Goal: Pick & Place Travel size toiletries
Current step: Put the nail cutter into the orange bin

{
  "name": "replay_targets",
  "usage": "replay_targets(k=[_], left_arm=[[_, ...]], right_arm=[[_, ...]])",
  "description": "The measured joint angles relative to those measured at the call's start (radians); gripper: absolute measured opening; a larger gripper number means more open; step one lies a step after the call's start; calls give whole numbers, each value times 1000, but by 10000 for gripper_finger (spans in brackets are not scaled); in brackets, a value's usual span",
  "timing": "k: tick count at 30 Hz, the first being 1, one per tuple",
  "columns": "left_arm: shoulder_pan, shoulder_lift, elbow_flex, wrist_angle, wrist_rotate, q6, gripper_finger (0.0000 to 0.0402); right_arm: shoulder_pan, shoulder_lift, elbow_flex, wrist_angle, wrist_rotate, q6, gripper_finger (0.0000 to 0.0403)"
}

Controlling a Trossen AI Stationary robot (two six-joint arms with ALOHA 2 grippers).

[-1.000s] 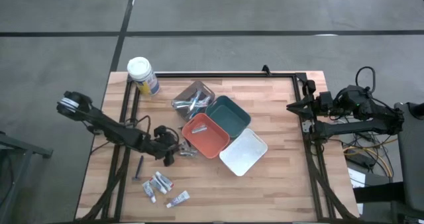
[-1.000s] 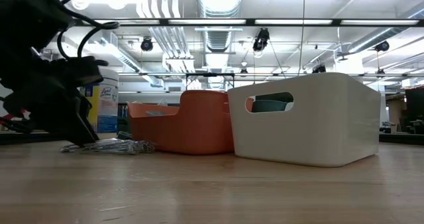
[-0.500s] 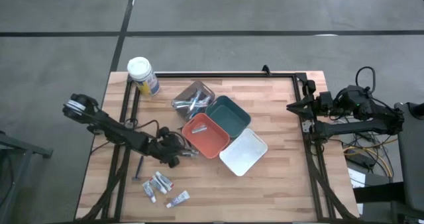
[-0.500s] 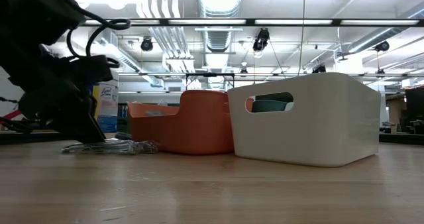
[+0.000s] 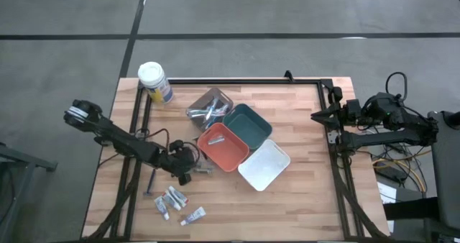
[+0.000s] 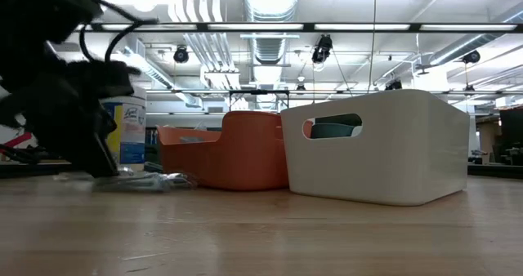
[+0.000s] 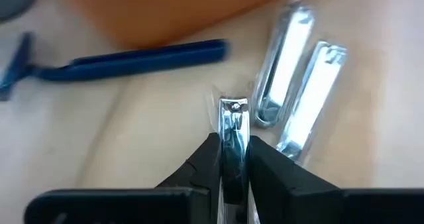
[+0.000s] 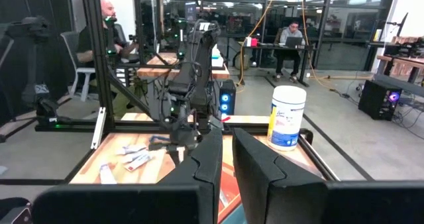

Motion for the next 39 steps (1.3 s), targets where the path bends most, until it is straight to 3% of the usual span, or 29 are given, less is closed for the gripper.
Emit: replay_targets(k=[15, 21, 26, 39], left_arm=[[-15, -220, 5, 37, -7, 230, 61], [-11, -288, 57, 49, -114, 391, 62], [5, -308, 106, 49, -126, 489, 62], [116, -307, 136, 48, -144, 506, 62]], right_arm=[[0, 0, 0, 0, 0, 0, 34], [0, 0, 0, 0, 0, -2, 34], [0, 0, 0, 0, 0, -2, 34], [0, 0, 0, 0, 0, -1, 34]])
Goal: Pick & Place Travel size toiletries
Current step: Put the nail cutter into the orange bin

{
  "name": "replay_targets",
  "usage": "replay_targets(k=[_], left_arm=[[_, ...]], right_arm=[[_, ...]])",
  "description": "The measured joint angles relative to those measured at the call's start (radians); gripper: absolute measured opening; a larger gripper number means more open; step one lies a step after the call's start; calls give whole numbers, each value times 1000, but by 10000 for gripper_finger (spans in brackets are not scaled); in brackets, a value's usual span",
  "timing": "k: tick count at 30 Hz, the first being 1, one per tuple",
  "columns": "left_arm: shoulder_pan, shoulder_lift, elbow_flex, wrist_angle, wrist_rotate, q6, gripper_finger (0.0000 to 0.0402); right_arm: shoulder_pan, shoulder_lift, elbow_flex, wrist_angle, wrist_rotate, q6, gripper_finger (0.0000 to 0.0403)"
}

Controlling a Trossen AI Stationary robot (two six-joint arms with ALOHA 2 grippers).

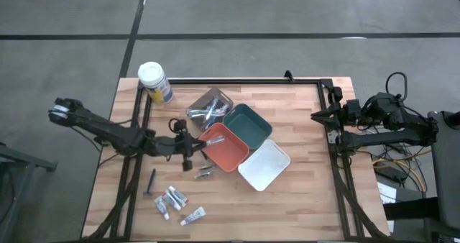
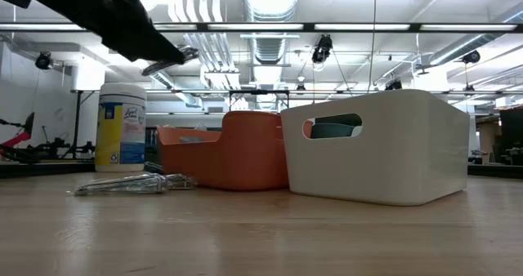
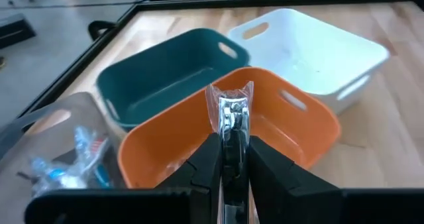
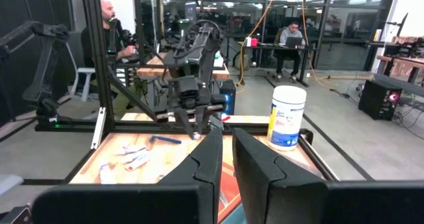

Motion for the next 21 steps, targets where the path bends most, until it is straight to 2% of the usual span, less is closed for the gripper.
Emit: replay_targets(k=[5, 8, 14, 21], left_arm=[[34, 11, 0, 19, -1, -20, 62], [57, 49, -1, 107, 0, -8, 62], [106, 179, 1, 283, 0, 12, 62], [153, 338, 57, 294, 0, 0, 62]], right_arm=[[0, 0, 0, 0, 0, 0, 34], [0, 0, 0, 0, 0, 0, 34], [0, 0, 0, 0, 0, 0, 34], [0, 0, 0, 0, 0, -1, 34]])
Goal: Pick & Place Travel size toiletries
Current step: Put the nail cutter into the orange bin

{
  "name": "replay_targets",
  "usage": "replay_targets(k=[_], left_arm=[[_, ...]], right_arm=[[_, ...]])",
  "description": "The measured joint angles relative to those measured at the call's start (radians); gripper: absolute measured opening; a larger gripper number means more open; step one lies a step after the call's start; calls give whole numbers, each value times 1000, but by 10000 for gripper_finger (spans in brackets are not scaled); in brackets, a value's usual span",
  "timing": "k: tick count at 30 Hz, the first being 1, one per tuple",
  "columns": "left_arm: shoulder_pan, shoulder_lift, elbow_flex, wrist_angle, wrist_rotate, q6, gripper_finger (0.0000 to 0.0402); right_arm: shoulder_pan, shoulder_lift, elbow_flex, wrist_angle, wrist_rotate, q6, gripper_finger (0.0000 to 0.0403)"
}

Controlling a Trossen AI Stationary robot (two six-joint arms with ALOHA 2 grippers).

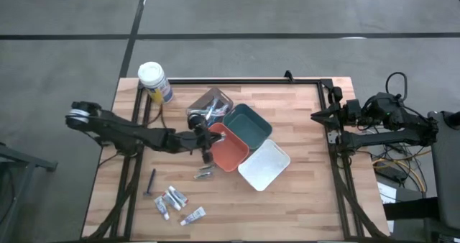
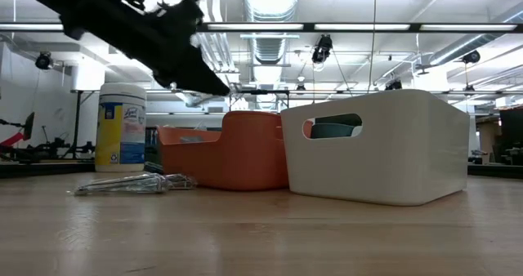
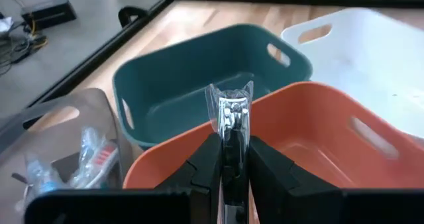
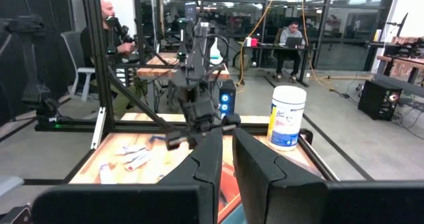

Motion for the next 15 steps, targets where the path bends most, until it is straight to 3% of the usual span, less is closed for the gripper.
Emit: replay_targets(k=[9, 15], left_arm=[[4, 193, 101, -2, 1, 11, 62], [7, 243, 124, -24, 2, 13, 68]], right_arm=[[0, 0, 0, 0, 0, 0, 34], [0, 0, 0, 0, 0, 1, 34]])
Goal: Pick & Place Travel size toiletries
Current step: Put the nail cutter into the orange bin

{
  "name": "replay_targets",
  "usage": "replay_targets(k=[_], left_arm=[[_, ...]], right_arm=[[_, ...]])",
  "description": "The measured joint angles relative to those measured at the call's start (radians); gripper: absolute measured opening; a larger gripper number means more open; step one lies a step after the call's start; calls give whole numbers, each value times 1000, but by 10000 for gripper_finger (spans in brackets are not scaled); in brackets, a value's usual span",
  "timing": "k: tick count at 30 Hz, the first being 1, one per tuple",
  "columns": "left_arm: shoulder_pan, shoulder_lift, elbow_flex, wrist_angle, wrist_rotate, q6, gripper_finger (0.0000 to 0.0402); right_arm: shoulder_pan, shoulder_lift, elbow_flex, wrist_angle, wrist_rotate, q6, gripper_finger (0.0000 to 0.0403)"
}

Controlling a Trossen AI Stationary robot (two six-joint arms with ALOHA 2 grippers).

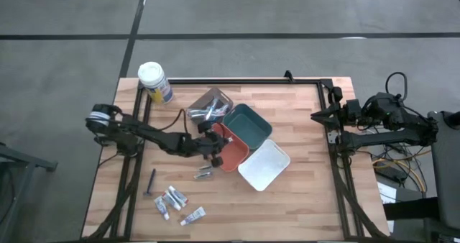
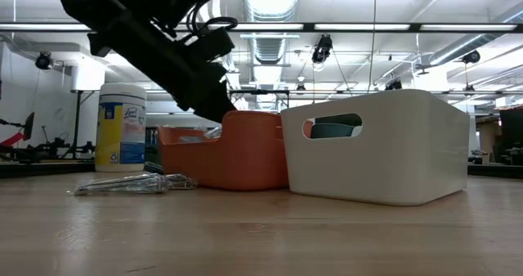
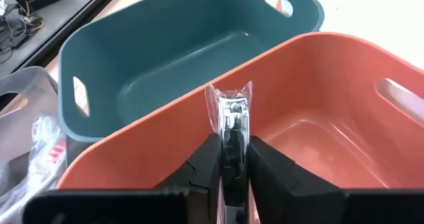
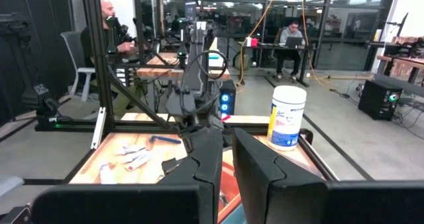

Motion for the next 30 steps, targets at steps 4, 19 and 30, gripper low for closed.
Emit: replay_targets(k=[4, 19, 30], left_arm=[[1, -12, -2, -14, 0, 0, 89], [1, -28, -2, -34, 6, -4, 150], [-32, -137, -3, -153, 129, -54, 151]], right_arm=[[0, 0, 0, 0, 0, -1, 34], [0, 0, 0, 0, 0, -1, 34], [0, 0, 0, 0, 0, 0, 34]])
